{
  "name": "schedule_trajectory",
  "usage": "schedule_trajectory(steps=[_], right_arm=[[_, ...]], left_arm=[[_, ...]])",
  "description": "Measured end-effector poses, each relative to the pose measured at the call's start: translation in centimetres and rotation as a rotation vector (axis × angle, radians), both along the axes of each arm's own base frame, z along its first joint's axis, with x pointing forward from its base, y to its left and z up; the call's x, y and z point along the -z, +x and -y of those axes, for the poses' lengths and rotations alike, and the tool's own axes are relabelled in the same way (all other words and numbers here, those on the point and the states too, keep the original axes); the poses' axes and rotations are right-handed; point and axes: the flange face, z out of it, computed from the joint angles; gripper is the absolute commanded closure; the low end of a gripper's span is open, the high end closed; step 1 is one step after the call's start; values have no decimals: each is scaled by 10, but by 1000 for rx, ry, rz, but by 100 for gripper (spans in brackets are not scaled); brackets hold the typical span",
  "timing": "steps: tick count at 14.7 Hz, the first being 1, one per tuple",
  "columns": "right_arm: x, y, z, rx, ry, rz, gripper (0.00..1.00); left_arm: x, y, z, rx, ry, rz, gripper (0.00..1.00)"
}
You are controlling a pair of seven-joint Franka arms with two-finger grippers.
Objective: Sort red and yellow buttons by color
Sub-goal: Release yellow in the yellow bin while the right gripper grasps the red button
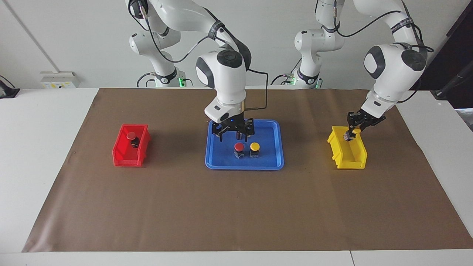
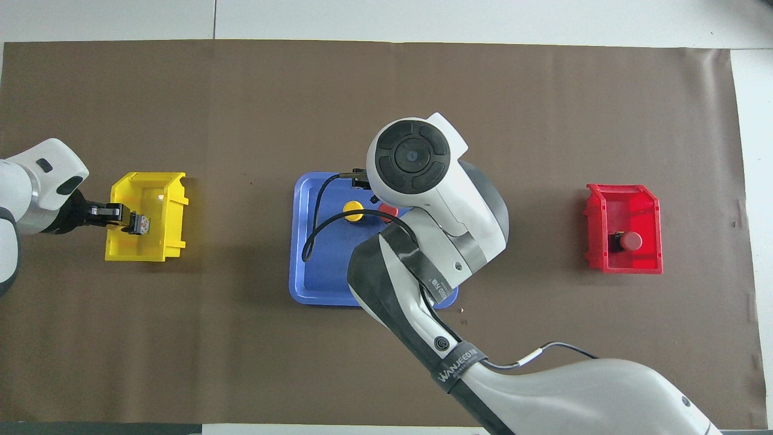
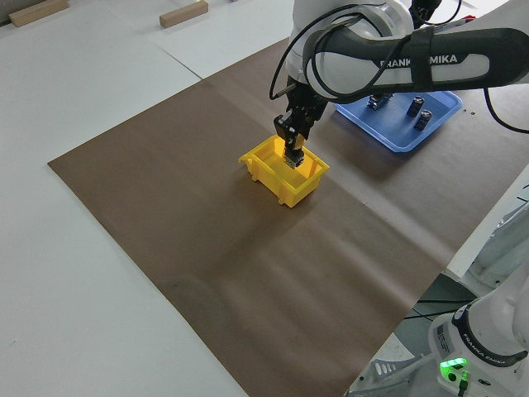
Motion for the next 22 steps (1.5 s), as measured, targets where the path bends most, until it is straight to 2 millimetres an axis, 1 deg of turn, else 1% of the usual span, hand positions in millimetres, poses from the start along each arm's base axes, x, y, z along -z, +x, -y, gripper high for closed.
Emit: schedule_trajectory(steps=[1,3,4,5,6,8,9,11,12,13,14,15,16,18,19,20,21,22], right_arm=[[12,5,2,4,0,2,4],[23,9,5,10,3,6,7],[27,8,6,9,5,8,7],[32,6,6,6,6,9,8],[36,4,5,3,7,7,8],[43,-2,1,-7,4,1,9],[46,-5,-2,-14,3,-1,9],[52,-10,-2,-18,-1,-9,10],[53,-11,-2,-18,-3,-12,11],[55,-12,-1,-19,-5,-15,12],[56,-13,-1,-19,-6,-16,12],[57,-14,-1,-21,-5,-17,13],[58,-16,-3,-25,-1,-15,14],[61,-23,-7,-37,0,-20,21],[63,-26,-8,-40,0,-22,28],[65,-27,-8,-42,2,-20,41],[67,-29,-7,-43,2,-21,59],[68,-30,-7,-43,1,-23,74]], left_arm=[[14,-2,0,0,0,5,99],[35,-7,0,0,1,-8,97],[40,-8,1,0,2,-16,91],[44,-9,1,1,2,-23,63],[46,-9,1,1,2,-24,42],[45,-8,1,0,2,-14,38],[44,-7,1,0,2,-9,38],[38,-3,0,-1,2,4,38],[33,-1,0,-1,1,11,36],[25,3,0,-1,1,15,22],[11,8,0,0,1,8,5],[-13,14,0,2,1,-1,0],[-44,19,1,6,0,-7,0],[-112,23,5,16,-1,-6,0],[-143,21,7,20,-1,0,0],[-171,18,9,24,-1,10,0],[-197,14,10,27,-1,22,0],[-218,10,11,29,-1,35,0]])
